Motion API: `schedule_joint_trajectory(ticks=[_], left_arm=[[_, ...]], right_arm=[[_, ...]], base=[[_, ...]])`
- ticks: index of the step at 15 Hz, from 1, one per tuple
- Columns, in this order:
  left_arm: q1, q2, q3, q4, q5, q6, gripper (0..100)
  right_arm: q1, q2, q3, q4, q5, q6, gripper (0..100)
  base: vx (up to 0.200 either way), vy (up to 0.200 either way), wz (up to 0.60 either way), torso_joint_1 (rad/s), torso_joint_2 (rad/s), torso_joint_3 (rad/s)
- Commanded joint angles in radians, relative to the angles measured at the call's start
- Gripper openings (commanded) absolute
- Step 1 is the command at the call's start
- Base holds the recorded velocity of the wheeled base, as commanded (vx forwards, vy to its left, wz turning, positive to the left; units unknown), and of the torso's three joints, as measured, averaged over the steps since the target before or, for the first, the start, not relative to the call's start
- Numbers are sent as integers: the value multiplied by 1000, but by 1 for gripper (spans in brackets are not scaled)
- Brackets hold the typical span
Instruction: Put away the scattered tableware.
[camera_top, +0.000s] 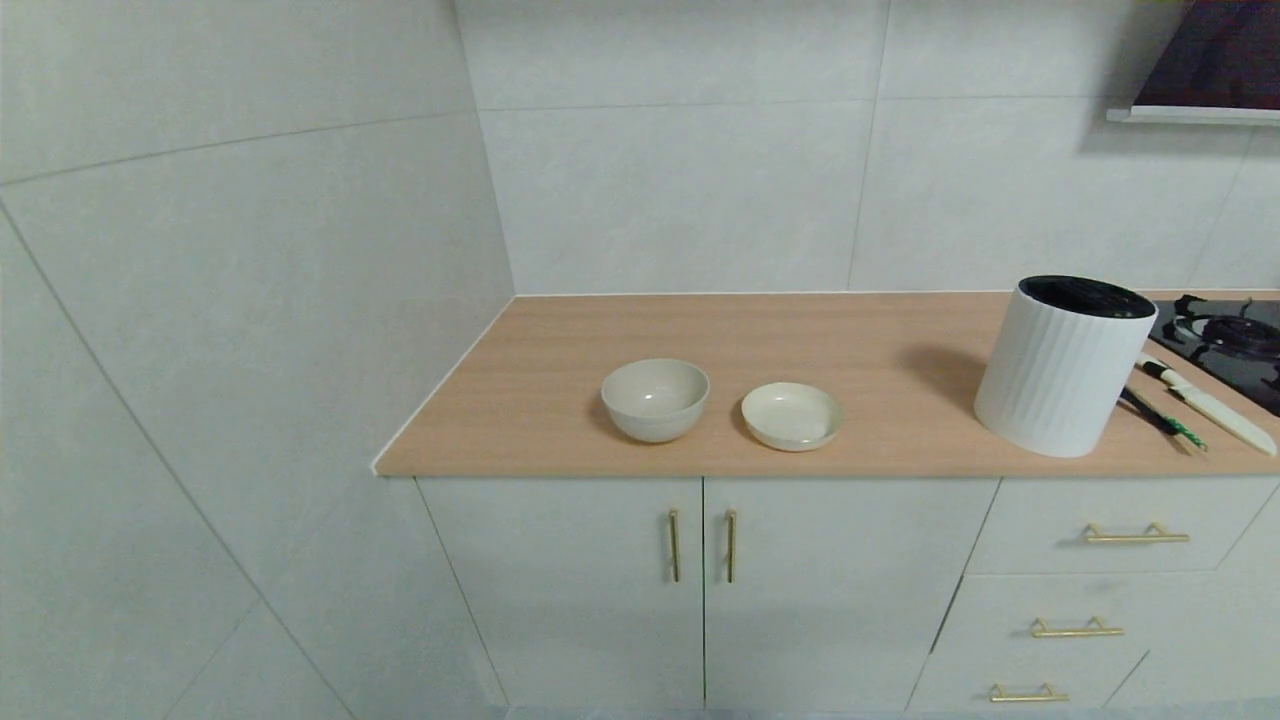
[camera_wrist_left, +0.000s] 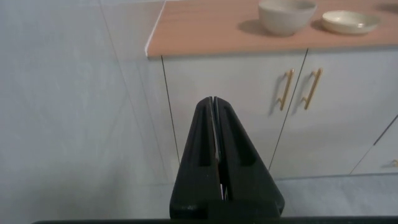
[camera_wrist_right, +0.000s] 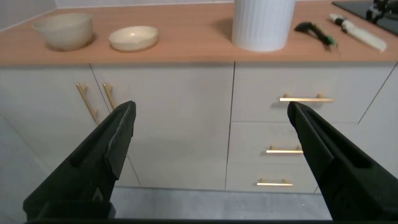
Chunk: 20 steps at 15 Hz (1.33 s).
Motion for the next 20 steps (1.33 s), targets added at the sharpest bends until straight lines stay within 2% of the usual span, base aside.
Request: schedule_joint_trajectory(ticks=[1, 10, 20], left_arm=[[0, 0, 0, 0, 0, 0, 0], [0, 0, 0, 0, 0, 0, 0], [0, 0, 0, 0, 0, 0, 0]], right_arm=[[0, 0, 0, 0, 0, 0, 100], [0, 0, 0, 0, 0, 0, 100], [0, 0, 0, 0, 0, 0, 100]], base=[[0, 0, 0, -237, 544, 300], [0, 0, 0, -226, 521, 296], [0, 0, 0, -174, 476, 300]])
